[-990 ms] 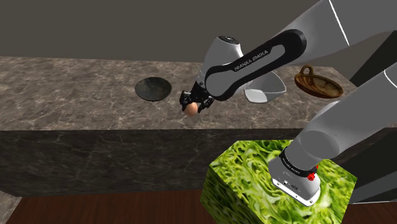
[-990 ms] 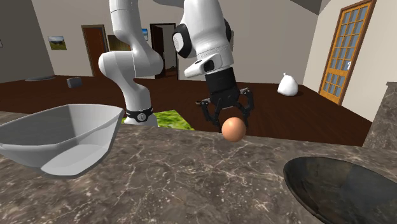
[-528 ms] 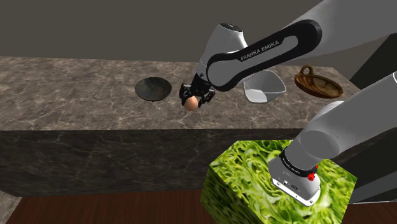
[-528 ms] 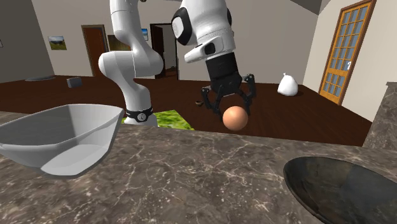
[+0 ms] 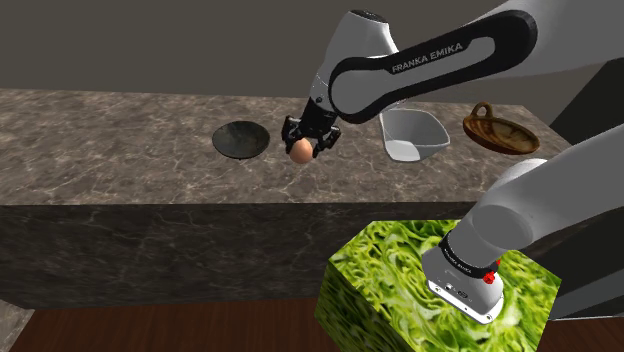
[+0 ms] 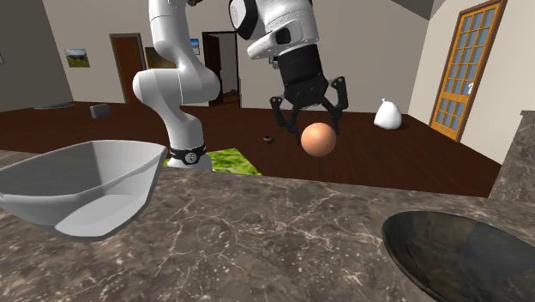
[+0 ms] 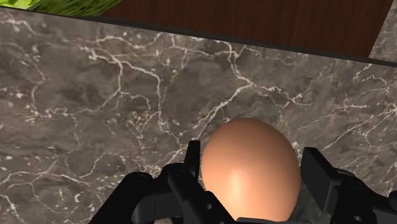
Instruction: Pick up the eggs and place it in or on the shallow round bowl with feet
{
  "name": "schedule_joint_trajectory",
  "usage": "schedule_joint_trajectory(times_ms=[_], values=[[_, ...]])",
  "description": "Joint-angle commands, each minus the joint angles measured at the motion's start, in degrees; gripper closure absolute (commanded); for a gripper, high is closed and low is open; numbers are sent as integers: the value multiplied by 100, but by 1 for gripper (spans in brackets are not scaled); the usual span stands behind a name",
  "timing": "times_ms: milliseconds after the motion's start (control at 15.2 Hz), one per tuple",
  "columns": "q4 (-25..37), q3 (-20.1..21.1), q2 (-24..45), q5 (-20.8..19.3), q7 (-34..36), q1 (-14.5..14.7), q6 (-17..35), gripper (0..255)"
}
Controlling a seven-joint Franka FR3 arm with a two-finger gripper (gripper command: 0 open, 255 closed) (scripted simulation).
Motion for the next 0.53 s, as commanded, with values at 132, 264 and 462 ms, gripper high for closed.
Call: schedule_joint_trajectory(times_ms=[132,264,462], values=[[197,-48,-165,-64,69,-22,-358,255],[247,-63,-208,-79,83,-27,-449,255],[895,69,532,-405,235,-253,-348,255]])
